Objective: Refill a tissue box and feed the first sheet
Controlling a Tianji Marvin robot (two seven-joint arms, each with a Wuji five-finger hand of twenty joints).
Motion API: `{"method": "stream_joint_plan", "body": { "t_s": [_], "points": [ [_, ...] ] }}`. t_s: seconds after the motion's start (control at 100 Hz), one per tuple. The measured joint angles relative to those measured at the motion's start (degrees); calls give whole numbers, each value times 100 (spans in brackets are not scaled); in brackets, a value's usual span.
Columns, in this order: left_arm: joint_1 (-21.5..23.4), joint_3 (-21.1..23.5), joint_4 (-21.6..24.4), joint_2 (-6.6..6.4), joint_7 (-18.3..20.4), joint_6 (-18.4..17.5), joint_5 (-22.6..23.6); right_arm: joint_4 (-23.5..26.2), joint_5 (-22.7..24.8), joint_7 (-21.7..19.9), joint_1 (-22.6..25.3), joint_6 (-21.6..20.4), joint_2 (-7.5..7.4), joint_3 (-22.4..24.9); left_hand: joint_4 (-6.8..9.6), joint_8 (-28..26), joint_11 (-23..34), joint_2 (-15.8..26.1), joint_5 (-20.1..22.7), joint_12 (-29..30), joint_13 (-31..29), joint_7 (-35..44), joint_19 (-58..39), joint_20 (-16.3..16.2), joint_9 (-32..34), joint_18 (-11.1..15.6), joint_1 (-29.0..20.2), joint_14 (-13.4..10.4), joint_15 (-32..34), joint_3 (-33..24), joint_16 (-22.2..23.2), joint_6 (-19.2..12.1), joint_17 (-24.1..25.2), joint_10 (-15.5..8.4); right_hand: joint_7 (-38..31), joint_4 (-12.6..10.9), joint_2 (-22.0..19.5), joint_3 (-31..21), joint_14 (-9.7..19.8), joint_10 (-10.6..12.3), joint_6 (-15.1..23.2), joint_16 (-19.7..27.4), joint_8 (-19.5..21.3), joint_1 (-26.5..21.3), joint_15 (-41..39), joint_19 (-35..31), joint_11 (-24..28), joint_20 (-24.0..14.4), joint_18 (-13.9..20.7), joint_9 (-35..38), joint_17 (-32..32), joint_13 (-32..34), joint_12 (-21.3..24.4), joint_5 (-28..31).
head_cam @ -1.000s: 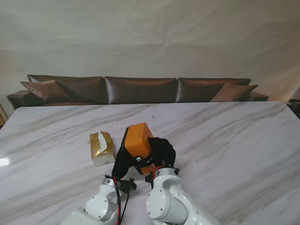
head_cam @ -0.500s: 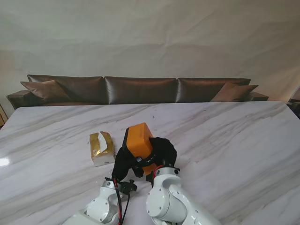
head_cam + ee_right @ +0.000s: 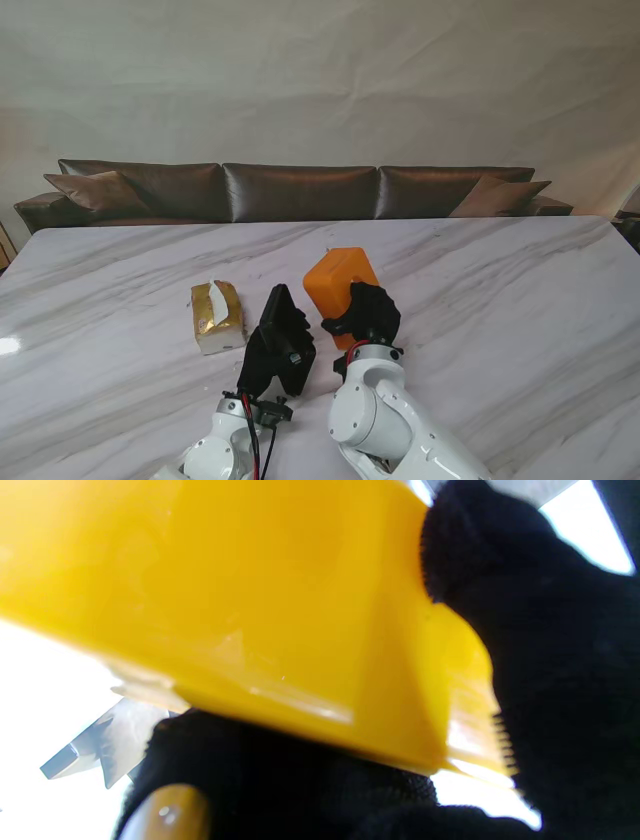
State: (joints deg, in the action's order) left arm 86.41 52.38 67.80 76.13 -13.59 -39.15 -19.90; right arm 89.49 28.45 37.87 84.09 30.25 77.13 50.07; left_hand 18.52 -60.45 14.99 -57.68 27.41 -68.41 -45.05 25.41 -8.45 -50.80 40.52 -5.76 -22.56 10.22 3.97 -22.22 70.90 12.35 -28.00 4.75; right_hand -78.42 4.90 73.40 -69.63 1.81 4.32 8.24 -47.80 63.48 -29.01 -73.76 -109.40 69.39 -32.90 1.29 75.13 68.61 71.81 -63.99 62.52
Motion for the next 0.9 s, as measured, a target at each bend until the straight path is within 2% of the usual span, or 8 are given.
{"method": "stream_joint_plan", "body": {
  "t_s": [0.16,0.23,0.32,0.43,0.55,0.73,0.9],
  "points": [
    [67,128,193,-50,-256,303,574,133,261,-156,87,48,-96,26,0,-1,0,0,0,-6,-3,0,0,0,2,0,1,0,0,0,1,0,0,0,0,0,0,-5,0,-1,0,0,0,0,0,0,0,-1,-1,0,0,0,0,0],
    [126,233,378,-86,-579,666,1284,209,368,-192,147,63,-139,60,0,-1,0,0,0,-7,-7,0,0,0,4,0,1,0,0,0,1,0,0,0,0,0,-1,-6,-1,-1,-1,0,0,0,0,0,0,-1,-1,0,0,0,0,0],
    [210,338,656,-141,-822,1118,1894,293,458,-222,219,73,-180,113,0,-1,0,0,0,-7,-16,0,0,0,7,0,1,1,0,0,1,-1,0,0,0,0,-6,-7,-1,-1,-1,0,0,0,0,0,0,-1,-1,0,0,0,0,0],
    [374,493,1180,-251,-947,1686,2465,457,551,-255,345,88,-238,198,0,-1,0,0,0,-8,-18,0,0,0,8,0,3,1,0,0,1,-1,0,0,0,0,-7,-8,-1,-1,-1,0,0,0,0,0,0,-1,-2,0,0,-1,0,0],
    [397,533,1376,-326,-1048,1970,3026,600,665,-313,455,113,-292,260,0,-1,0,0,0,-9,-19,0,0,0,9,0,3,1,0,0,1,-3,0,0,0,0,-7,-9,-1,-1,-1,0,0,0,0,0,0,-1,-2,0,0,-1,0,0],
    [393,543,1688,-531,-939,2919,4073,816,877,-379,675,113,-378,366,0,-1,0,0,0,-10,-21,0,0,0,10,0,3,1,0,0,2,-2,0,0,0,0,-7,-10,-1,-1,-1,0,0,0,0,0,0,-1,-2,0,0,0,0,0],
    [218,372,1775,-739,-542,3264,4575,1004,977,-394,905,60,-447,501,0,-2,1,-1,0,-10,-22,0,0,0,11,0,3,1,0,0,2,-3,0,0,0,0,-7,-11,-1,-1,-1,0,0,0,0,0,0,-1,-2,0,0,-1,0,0]
  ]
}}
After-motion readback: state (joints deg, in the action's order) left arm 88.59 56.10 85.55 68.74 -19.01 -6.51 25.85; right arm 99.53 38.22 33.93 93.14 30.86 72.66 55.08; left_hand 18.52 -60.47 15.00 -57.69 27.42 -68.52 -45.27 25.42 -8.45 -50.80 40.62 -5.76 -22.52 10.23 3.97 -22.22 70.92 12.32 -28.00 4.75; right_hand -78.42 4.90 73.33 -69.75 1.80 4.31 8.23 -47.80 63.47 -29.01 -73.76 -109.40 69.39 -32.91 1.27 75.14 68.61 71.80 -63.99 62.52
